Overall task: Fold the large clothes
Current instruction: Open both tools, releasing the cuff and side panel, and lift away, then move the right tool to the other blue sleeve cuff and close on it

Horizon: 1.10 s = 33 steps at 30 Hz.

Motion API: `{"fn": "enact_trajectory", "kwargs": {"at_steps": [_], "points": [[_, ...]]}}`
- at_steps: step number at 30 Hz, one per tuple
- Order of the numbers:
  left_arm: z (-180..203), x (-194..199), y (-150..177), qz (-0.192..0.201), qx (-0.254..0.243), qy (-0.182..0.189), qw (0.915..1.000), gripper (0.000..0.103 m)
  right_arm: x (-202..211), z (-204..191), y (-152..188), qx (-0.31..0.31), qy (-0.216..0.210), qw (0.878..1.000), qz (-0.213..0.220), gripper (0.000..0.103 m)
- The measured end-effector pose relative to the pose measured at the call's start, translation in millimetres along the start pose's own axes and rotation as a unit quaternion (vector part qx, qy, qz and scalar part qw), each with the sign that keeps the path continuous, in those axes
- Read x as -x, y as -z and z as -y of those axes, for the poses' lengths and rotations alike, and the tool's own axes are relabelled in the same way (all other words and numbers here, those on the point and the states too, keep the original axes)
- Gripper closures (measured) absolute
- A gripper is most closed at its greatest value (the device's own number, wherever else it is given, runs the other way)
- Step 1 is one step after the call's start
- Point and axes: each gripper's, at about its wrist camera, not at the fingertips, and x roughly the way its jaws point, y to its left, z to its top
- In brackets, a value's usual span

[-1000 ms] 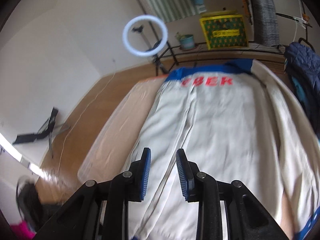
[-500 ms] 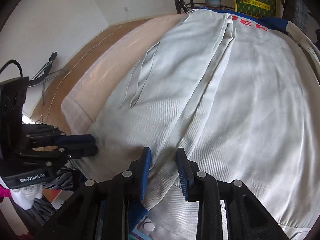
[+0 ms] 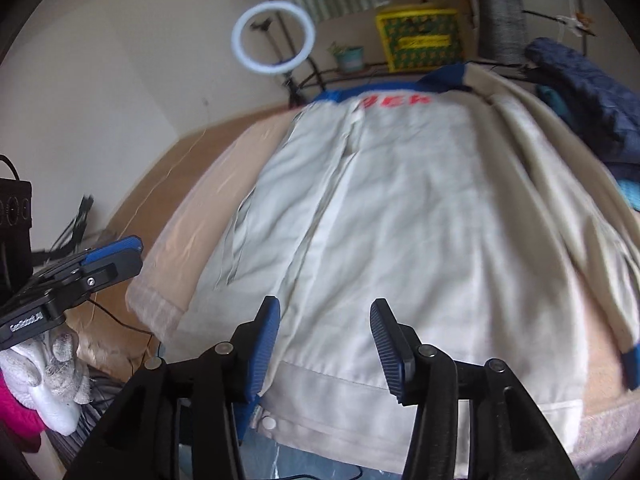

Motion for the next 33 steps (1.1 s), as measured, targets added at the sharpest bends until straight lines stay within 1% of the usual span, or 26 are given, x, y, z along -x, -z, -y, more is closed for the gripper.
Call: {"fn": "enact_trajectory", "kwargs": {"at_steps": [1, 3, 4, 5, 6, 7, 8, 9, 14, 16, 18, 20, 23, 27, 30, 33], "points": [[5, -3, -4, 0.0, 0.001, 0.002, 1.0, 0.06, 6, 3, -1, -0.002, 0.009, 1.0, 0.009, 0.051], [16, -11, -11, -0.002, -0.005, 0.004, 1.0, 0.06, 20, 15, -2, -0.012, 0.032, 0.999, 0.034, 0.038], [22, -13, -12, -0.001, -0.012, 0.003, 0.9999, 0.06, 23, 21, -2, -0.017, 0.039, 0.998, 0.042, 0.037], [29, -16, -14, 0.0, -0.021, 0.003, 0.9998, 0.059, 29, 29, -1, -0.025, 0.051, 0.997, 0.052, 0.037], [38, -20, -16, 0.002, -0.032, -0.001, 0.9995, 0.056, 33, 34, -1, -0.03, 0.059, 0.996, 0.054, 0.037], [44, -22, -18, 0.002, -0.038, -0.003, 0.9993, 0.052, 36, 42, -1, -0.037, 0.069, 0.995, 0.057, 0.037], [49, -26, -20, 0.003, -0.041, -0.004, 0.9992, 0.044, 40, 50, 0, -0.044, 0.077, 0.994, 0.061, 0.037], [55, -29, -22, 0.004, -0.042, -0.004, 0.9991, 0.041, 44, 59, 1, -0.051, 0.086, 0.993, 0.062, 0.037], [80, -40, -31, 0.013, -0.065, -0.007, 0.9978, 0.041, 59, 89, 0, -0.079, 0.113, 0.988, 0.075, 0.035], [88, -46, -35, 0.014, -0.073, -0.004, 0.9972, 0.037, 68, 98, 1, -0.083, 0.121, 0.986, 0.083, 0.033], [94, -49, -35, 0.022, -0.085, -0.007, 0.9961, 0.035, 73, 106, 1, -0.085, 0.135, 0.983, 0.089, 0.026], [96, -53, -35, 0.03, -0.092, -0.014, 0.9952, 0.035, 78, 120, 6, -0.096, 0.153, 0.979, 0.095, 0.024], [96, -61, -37, 0.025, -0.092, -0.01, 0.9954, 0.035, 82, 144, 12, -0.121, 0.166, 0.974, 0.098, 0.024], [99, -69, -40, 0.025, -0.106, -0.021, 0.9938, 0.035, 91, 175, 18, -0.15, 0.184, 0.966, 0.107, 0.024], [101, -75, -40, 0.024, -0.113, -0.031, 0.9929, 0.035, 100, 188, 19, -0.156, 0.201, 0.96, 0.118, 0.024], [102, -79, -40, 0.023, -0.118, -0.036, 0.9921, 0.035, 107, 199, 17, -0.158, 0.209, 0.957, 0.122, 0.025]]}}
